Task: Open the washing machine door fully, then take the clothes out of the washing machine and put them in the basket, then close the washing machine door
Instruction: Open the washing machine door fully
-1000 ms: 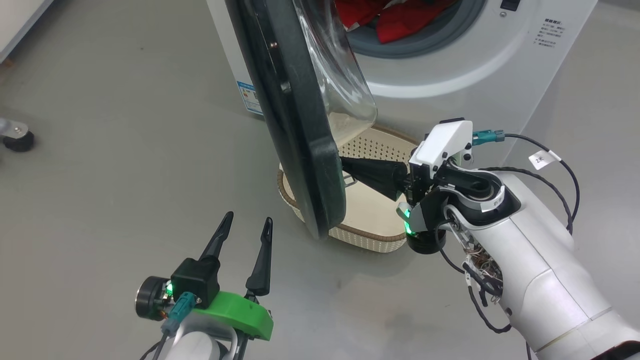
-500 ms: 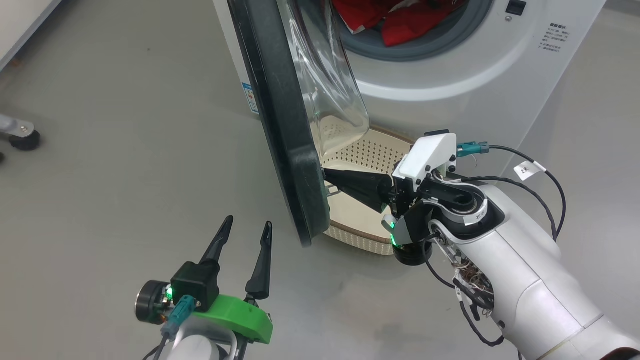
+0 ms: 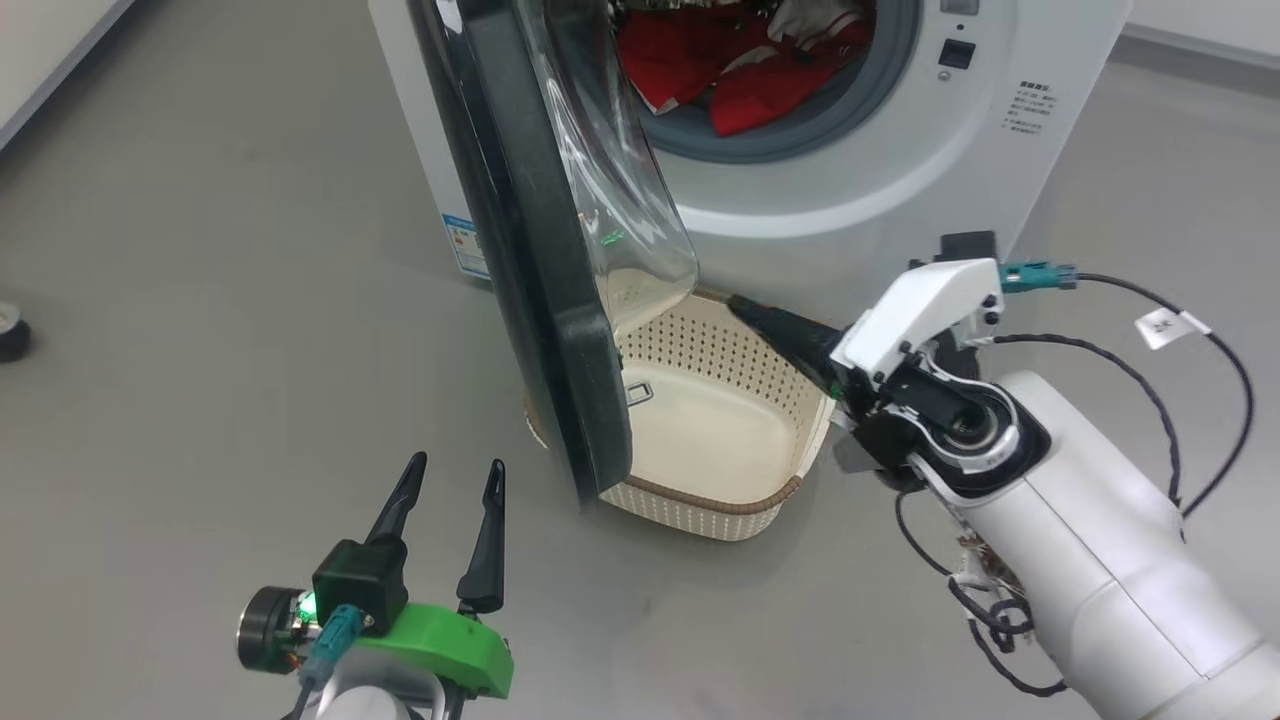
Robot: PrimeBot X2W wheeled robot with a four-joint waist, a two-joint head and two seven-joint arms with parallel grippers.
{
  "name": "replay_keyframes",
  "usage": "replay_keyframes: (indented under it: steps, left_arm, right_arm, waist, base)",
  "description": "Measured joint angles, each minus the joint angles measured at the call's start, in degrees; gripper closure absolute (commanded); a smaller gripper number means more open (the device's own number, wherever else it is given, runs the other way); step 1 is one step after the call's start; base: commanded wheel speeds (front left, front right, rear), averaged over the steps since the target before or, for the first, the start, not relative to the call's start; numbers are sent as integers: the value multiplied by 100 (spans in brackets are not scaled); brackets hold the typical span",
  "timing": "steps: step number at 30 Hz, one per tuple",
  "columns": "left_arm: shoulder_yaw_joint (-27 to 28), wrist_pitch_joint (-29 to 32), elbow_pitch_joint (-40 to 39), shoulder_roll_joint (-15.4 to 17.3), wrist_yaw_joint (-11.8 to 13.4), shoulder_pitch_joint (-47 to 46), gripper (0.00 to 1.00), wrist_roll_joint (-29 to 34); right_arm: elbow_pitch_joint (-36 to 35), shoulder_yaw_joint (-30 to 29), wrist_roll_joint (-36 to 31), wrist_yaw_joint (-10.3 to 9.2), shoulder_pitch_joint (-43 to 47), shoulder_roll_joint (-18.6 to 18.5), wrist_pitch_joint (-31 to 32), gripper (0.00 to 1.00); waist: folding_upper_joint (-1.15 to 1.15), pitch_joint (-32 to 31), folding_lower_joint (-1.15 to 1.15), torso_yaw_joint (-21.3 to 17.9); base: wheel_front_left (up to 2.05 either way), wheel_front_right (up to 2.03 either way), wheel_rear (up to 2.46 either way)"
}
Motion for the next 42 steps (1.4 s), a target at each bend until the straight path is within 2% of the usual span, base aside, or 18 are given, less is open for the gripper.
replay_keyframes:
  steps: [3,7,12,16,22,29,33,37,42]
  left_arm:
    - [137,0,26,1,0,85,0,12]
    - [356,0,49,8,0,212,0,64]
    - [572,0,57,18,0,354,0,70]
    - [750,0,40,22,0,477,0,121]
    - [988,0,-33,46,1,671,0,160]
    - [1135,0,-149,44,1,839,0,187]
    - [1216,0,-189,45,1,914,0,188]
    - [1223,0,-194,46,0,938,0,260]
    - [1278,0,-218,47,-4,938,0,299]
  right_arm:
    - [-35,63,-409,168,174,-294,-310,100]
    - [-130,24,-543,264,573,-346,-699,100]
    - [-287,242,-1454,394,712,-877,-1296,100]
    - [-382,511,-2382,388,864,-1361,-1815,100]
    - [-550,864,-3505,172,1251,-1886,-2575,100]
    - [-749,866,-4088,-229,1822,-2189,-3434,100]
    - [-898,880,-4390,-377,2046,-2259,-3474,100]
    - [-1074,591,-4450,-459,2324,-2271,-3474,100]
    - [-1272,281,-4676,-480,2701,-2281,-3471,100]
  waist:
    - [0,-123,0,-115]
    - [0,-280,0,-316]
    - [0,-471,0,-599]
    - [0,-618,0,-818]
    - [0,-793,0,-1133]
    - [0,-905,0,-1441]
    - [0,-930,0,-1572]
    - [0,-939,0,-1661]
    - [0,-932,0,-1686]
  base:
    - [0,0,0]
    - [0,0,0]
    - [0,0,0]
    - [0,0,0]
    - [0,0,0]
    - [0,0,0]
    - [0,0,0]
    - [0,0,0]
    - [0,0,0]
